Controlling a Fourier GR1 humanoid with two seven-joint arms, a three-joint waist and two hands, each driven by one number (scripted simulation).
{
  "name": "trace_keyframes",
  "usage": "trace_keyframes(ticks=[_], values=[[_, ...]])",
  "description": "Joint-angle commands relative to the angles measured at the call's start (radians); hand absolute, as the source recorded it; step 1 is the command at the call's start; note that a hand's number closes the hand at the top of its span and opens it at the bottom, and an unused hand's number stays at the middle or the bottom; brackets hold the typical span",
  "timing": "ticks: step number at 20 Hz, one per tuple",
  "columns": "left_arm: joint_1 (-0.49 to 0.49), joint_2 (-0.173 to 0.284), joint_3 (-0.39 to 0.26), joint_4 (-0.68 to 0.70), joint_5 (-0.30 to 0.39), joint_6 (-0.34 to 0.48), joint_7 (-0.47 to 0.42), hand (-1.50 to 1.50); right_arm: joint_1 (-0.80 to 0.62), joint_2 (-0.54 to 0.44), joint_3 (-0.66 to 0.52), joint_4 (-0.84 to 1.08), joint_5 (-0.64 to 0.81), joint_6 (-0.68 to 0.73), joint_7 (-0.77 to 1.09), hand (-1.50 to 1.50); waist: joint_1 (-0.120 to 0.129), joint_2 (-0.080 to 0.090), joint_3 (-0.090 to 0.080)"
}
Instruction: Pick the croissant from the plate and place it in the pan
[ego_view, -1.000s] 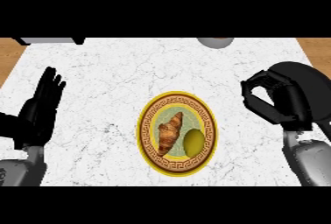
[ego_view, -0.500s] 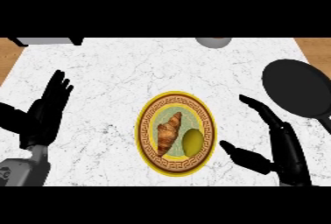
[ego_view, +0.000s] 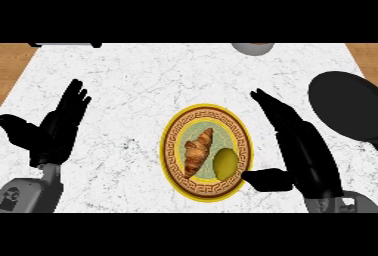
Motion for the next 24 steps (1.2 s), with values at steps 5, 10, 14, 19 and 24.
trace_keyframes(ticks=[5, 10, 14, 19, 24], values=[[0.020, -0.021, -0.018, -0.078, -0.016, 0.007, 0.029, 0.00, -0.252, 0.136, 0.066, 0.193, -0.048, 0.320, 0.233, -1.50, 0.018, 0.000, 0.002], [-0.026, -0.007, 0.012, -0.012, -0.022, 0.004, 0.039, 0.00, -0.281, 0.249, 0.134, 0.280, -0.167, 0.499, 0.384, -1.50, 0.008, 0.001, 0.001], [0.027, -0.045, -0.005, -0.032, -0.052, 0.009, 0.001, 0.00, -0.331, 0.285, 0.087, 0.284, -0.203, 0.571, 0.419, -1.50, -0.003, -0.002, 0.003], [0.019, -0.005, 0.050, -0.031, -0.009, -0.041, 0.020, 0.00, -0.325, 0.285, 0.173, 0.309, -0.157, 0.618, 0.444, -1.50, -0.003, -0.005, 0.002], [0.010, -0.032, 0.037, -0.017, -0.030, -0.023, 0.020, 0.00, -0.397, 0.367, 0.222, 0.381, -0.087, 0.619, 0.545, -1.50, -0.005, -0.004, 0.002]])
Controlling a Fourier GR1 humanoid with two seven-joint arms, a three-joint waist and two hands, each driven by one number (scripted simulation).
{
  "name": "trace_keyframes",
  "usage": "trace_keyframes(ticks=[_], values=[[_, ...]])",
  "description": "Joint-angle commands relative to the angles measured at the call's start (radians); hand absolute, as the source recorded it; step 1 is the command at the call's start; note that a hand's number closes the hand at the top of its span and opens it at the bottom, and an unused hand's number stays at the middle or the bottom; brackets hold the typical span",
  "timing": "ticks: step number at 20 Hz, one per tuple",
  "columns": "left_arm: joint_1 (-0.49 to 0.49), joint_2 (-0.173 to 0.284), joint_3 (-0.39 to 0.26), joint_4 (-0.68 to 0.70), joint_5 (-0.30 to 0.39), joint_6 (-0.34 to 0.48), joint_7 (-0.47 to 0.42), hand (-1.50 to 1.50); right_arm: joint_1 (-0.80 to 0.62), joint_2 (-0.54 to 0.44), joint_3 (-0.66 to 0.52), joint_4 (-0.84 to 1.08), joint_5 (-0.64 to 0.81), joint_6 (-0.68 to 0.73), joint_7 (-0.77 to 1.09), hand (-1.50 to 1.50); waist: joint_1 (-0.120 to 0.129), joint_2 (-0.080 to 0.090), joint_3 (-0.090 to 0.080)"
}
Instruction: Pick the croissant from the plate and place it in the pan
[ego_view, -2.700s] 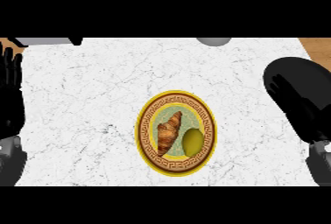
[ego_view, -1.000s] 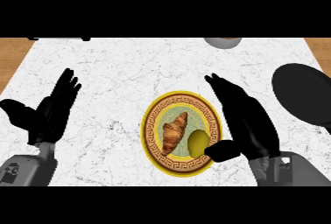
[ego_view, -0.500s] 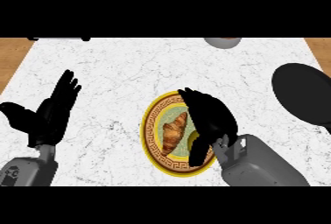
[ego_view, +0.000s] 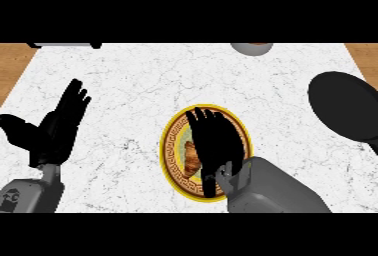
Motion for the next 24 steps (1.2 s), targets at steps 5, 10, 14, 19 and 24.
trace_keyframes(ticks=[5, 10, 14, 19, 24], values=[[0.042, -0.015, 0.007, -0.045, -0.019, 0.000, -0.002, 0.00, -0.067, 0.113, -0.006, 0.072, 0.064, 0.112, 0.181, -1.50, 0.002, 0.001, 0.001], [-0.001, -0.017, 0.026, 0.014, -0.014, -0.026, 0.004, 0.00, -0.081, 0.156, -0.035, 0.149, 0.083, 0.147, 0.165, -1.50, -0.006, 0.003, 0.001], [-0.045, -0.023, 0.010, 0.001, -0.044, -0.007, 0.038, 0.00, -0.116, 0.171, 0.005, 0.319, 0.109, 0.024, 0.124, -1.50, 0.009, 0.006, 0.001], [-0.006, -0.028, 0.036, -0.005, -0.032, -0.033, 0.020, 0.00, -0.108, 0.168, -0.097, 0.319, 0.144, 0.113, 0.091, -1.50, -0.002, 0.003, 0.001], [-0.019, -0.057, 0.031, -0.003, -0.062, -0.020, 0.040, 0.00, -0.095, 0.172, -0.019, 0.386, 0.143, 0.000, 0.057, -1.50, 0.002, 0.005, 0.001]])
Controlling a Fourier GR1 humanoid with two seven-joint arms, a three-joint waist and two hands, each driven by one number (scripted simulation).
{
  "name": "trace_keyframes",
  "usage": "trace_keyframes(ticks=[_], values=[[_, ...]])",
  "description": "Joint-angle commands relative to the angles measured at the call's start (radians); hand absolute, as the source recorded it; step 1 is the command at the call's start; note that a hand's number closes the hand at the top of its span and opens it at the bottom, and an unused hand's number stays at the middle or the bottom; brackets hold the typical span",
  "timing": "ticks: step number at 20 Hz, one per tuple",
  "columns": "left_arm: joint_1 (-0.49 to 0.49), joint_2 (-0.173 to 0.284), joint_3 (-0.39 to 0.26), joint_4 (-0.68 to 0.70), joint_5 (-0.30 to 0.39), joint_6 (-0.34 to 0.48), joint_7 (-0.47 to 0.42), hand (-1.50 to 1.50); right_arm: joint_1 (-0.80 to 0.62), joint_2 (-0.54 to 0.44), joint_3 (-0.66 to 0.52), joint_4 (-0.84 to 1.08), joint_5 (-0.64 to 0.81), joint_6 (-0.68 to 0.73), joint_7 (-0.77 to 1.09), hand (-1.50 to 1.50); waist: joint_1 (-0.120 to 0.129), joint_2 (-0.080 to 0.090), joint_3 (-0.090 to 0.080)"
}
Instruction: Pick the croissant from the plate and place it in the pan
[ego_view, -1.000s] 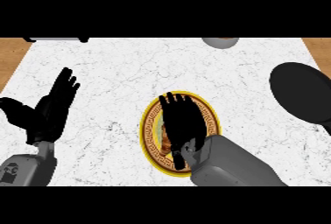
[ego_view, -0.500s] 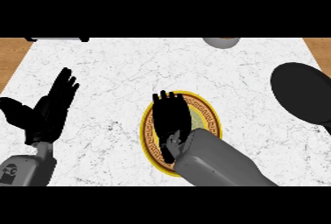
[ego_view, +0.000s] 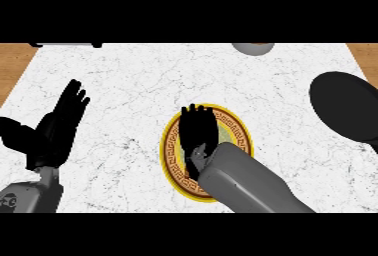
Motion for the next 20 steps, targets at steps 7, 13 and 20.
trace_keyframes(ticks=[7, 13, 20], values=[[-0.027, -0.013, 0.050, 0.048, -0.010, -0.048, -0.009, 0.00, 0.027, 0.015, 0.016, 0.162, 0.053, -0.081, -0.026, -1.50, -0.002, 0.002, 0.000], [0.007, -0.043, 0.028, -0.025, -0.062, -0.026, 0.030, 0.00, 0.028, 0.015, 0.012, 0.158, 0.027, -0.121, -0.043, -1.50, 0.001, 0.000, 0.000], [0.051, -0.026, 0.081, -0.048, -0.025, -0.092, 0.035, 0.00, 0.063, 0.015, 0.028, 0.288, 0.019, -0.185, -0.157, -1.50, 0.004, 0.001, 0.000]])
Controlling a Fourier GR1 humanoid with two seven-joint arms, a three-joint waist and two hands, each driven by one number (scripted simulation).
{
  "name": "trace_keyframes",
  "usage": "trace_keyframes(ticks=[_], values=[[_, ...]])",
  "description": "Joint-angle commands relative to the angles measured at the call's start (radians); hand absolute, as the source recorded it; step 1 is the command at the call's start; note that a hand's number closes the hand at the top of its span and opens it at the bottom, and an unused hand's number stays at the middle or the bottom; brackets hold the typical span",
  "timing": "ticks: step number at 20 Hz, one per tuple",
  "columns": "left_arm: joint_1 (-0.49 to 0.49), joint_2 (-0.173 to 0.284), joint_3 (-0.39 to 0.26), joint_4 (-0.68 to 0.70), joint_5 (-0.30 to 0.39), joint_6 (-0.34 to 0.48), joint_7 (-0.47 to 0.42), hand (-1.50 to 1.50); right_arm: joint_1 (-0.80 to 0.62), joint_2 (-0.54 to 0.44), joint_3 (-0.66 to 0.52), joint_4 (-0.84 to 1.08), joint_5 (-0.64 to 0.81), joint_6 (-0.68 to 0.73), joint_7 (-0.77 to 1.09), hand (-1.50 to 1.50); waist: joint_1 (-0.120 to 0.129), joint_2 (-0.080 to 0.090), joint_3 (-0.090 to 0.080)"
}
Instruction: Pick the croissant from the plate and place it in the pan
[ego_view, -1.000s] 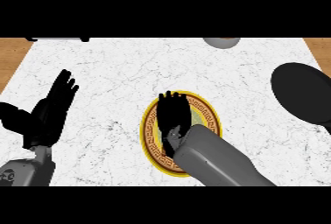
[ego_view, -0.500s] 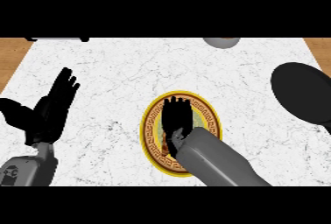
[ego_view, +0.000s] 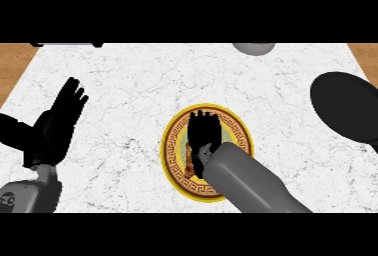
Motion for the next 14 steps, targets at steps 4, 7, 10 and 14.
trace_keyframes(ticks=[4, 7, 10, 14], values=[[-0.055, -0.004, 0.053, 0.088, 0.010, -0.040, -0.022, 0.00, -0.019, 0.003, 0.080, 0.093, -0.009, -0.092, -0.127, 1.50, 0.000, 0.002, 0.000], [0.003, -0.025, 0.020, 0.034, -0.026, -0.034, -0.035, 0.00, -0.072, 0.003, 0.074, 0.165, -0.031, -0.138, -0.165, 1.50, 0.005, 0.002, 0.000], [-0.003, -0.029, 0.027, 0.056, -0.040, -0.047, -0.060, 0.00, -0.057, 0.003, 0.099, 0.123, -0.055, -0.130, -0.132, 1.50, 0.005, 0.001, 0.000], [-0.034, -0.050, 0.006, -0.002, -0.077, 0.007, 0.021, 0.00, -0.047, 0.003, 0.108, 0.142, -0.061, -0.221, -0.152, 1.50, 0.006, 0.002, 0.000]])
